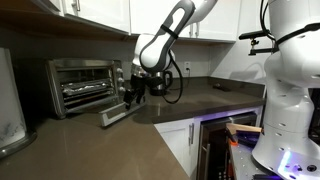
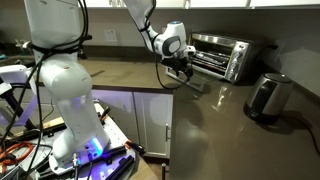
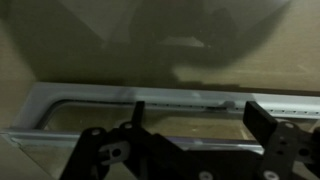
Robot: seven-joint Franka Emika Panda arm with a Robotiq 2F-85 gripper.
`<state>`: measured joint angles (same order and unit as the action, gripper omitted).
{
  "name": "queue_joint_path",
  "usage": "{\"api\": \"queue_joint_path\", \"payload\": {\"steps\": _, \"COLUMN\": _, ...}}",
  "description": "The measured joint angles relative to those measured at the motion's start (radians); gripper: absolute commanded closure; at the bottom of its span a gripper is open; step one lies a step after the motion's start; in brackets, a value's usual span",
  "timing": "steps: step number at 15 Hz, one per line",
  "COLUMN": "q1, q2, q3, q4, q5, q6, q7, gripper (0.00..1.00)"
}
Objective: Close the toaster oven door
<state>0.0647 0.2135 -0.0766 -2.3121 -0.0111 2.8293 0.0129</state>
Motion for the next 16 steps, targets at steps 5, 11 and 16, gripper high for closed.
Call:
{"api": "queue_joint_path", "payload": {"steps": 5, "q1": 0.010, "q2": -0.055, "q3": -0.013, "q4": -0.002, "q5": -0.140, "q6": -0.007, "q7": 0.106, "gripper": 0.00}}
{"api": "queue_joint_path", "payload": {"steps": 11, "q1": -0.005, "q2": -0.125, "q3": -0.018, "q4": 0.011, "q5": -0.160, "q6": -0.006, "q7": 0.109, "gripper": 0.00}}
{"api": "queue_joint_path", "payload": {"steps": 16, "q1": -0.026, "q2": -0.143, "q3": -0.018, "q4": 0.025, "q5": -0.161, "q6": -0.005, "q7": 0.109, "gripper": 0.00}}
